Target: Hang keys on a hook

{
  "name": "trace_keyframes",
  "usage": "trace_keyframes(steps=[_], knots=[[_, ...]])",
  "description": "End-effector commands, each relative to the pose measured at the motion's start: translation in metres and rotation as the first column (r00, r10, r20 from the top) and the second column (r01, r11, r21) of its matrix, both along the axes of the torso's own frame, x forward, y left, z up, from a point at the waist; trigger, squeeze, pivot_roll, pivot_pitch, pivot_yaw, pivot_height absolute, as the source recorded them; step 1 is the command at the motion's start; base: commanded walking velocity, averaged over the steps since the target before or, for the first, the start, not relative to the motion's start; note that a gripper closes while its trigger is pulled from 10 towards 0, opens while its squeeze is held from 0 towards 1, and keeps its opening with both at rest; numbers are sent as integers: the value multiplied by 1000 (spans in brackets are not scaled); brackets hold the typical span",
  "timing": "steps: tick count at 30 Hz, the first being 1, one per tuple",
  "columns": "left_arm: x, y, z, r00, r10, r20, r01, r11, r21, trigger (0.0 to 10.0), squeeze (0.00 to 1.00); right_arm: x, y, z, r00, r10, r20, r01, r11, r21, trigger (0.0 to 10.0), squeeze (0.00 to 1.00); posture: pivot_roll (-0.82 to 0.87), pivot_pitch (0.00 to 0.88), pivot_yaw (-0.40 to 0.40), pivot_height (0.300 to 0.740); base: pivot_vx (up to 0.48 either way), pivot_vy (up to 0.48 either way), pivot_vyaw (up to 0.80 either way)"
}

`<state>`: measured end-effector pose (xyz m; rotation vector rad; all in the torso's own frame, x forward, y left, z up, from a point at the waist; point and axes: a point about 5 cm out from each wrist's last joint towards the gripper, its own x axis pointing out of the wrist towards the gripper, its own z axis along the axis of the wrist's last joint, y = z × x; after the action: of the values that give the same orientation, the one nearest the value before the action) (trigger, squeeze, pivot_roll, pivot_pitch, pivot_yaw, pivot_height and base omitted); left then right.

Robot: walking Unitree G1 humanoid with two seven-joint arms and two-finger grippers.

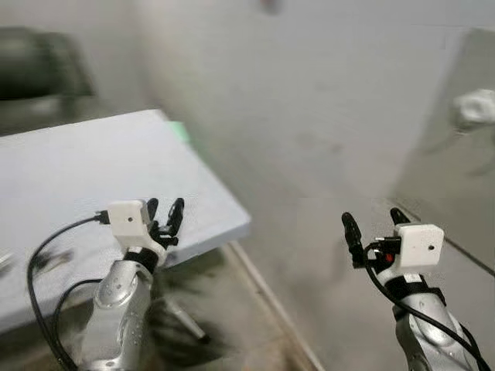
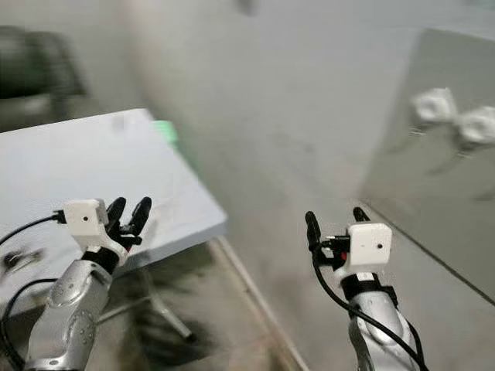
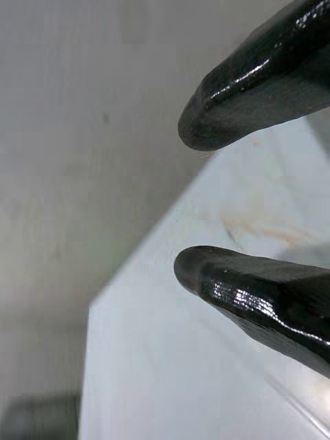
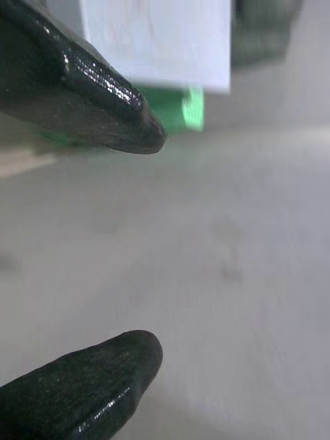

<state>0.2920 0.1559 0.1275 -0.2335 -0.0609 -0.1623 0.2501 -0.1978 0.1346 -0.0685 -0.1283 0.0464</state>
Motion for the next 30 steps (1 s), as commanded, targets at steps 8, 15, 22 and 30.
trace_keyframes(steps=[8, 15, 22, 30], knots=[[5, -1, 8, 1000, -6, 19, 6, 1000, 7, 10000, 0, 4, 0, 6, 1000, 0, 19, 0, 1000, 7, 10000, 0, -36, 0, -23, 740, 0, 0, 800], [6, 0, 9, 1000, 7, 20, -7, 1000, 1, 10000, 0, 5, 0, 7, 1000, 2, 18, -2, 1000, 4, 10000, 0, -36, 0, -23, 740, 0, 0, 800], [6, -2, 8, 1000, 10, 16, -10, 1000, -9, 10000, 0, 8, 0, 8, 1000, 6, 22, -6, 1000, -6, 10000, 0, -36, 0, -27, 740, 0, 0, 800], [7, -1, 6, 1000, 12, 7, -12, 1000, -19, 10000, 0, 12, 1, 10, 999, 11, 34, -11, 1000, 28, 10000, 0, -34, 0, -29, 740, 0, 0, 344]])
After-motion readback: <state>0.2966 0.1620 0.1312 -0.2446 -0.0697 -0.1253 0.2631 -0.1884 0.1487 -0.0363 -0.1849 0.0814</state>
